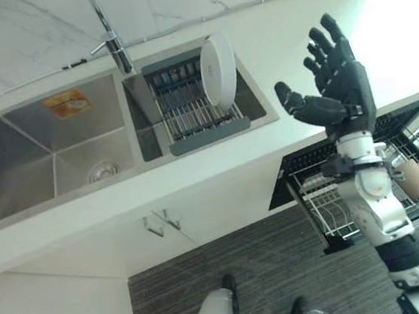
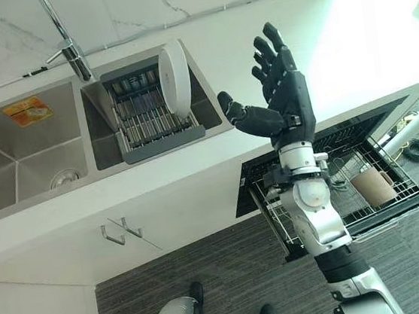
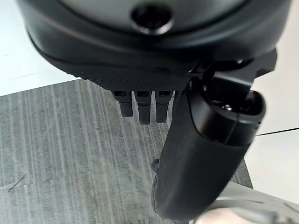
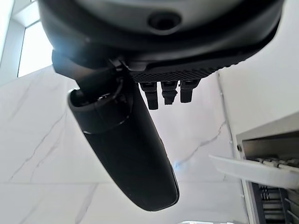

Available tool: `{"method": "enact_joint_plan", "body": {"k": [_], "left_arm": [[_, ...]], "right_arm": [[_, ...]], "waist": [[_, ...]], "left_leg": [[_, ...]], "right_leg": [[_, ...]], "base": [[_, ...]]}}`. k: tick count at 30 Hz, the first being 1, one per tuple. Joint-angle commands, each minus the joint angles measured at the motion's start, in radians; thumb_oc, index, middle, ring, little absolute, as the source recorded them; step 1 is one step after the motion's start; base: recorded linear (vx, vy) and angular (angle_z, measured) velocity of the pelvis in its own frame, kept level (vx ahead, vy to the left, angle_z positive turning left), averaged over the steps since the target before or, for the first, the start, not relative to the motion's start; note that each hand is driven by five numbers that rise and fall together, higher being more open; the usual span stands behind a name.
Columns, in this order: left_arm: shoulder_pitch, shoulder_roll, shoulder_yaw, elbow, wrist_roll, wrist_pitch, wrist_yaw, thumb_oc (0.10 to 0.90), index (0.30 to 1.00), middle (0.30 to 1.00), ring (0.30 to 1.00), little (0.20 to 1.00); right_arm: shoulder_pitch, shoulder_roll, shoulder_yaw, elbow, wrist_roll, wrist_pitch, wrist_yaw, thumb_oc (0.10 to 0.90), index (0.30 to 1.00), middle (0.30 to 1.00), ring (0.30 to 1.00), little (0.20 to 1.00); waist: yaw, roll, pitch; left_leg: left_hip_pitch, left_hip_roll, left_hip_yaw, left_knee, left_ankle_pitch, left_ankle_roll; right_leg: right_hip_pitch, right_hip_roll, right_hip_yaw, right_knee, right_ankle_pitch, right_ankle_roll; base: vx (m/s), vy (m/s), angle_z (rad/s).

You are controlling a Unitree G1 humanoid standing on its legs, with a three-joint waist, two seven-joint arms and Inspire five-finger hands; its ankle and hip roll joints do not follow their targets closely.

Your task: Place the dishes in the dishwasher.

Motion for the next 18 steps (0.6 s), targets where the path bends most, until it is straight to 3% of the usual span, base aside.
{"method": "enact_joint_plan", "body": {"k": [1, 18], "left_arm": [[0.026, 0.071, -0.030, 0.019, 0.037, 0.019, -0.009, 0.800, 0.900, 0.900, 0.900, 0.900], [0.047, 0.115, -0.038, 0.034, 0.046, 0.020, -0.051, 0.800, 0.900, 0.900, 0.900, 0.900]], "right_arm": [[-0.145, -0.015, -0.037, -0.039, 0.027, -0.060, -0.023, 0.800, 0.900, 0.900, 0.900, 0.900], [-0.340, -0.051, -0.050, 0.191, 0.115, -0.002, -0.051, 0.800, 0.900, 0.900, 0.900, 0.900]], "waist": [[0.018, -0.015, -0.011], [0.083, 0.008, 0.018]], "left_leg": [[0.048, 0.026, -0.055, -0.018, -0.094, -0.032], [0.062, -0.002, -0.082, -0.018, -0.092, -0.015]], "right_leg": [[0.014, -0.013, 0.040, -0.032, -0.015, 0.029], [0.064, -0.054, -0.004, -0.032, -0.007, 0.045]], "base": [[0.06, 0.056, 0.09], [0.06, 0.038, 0.12]]}}
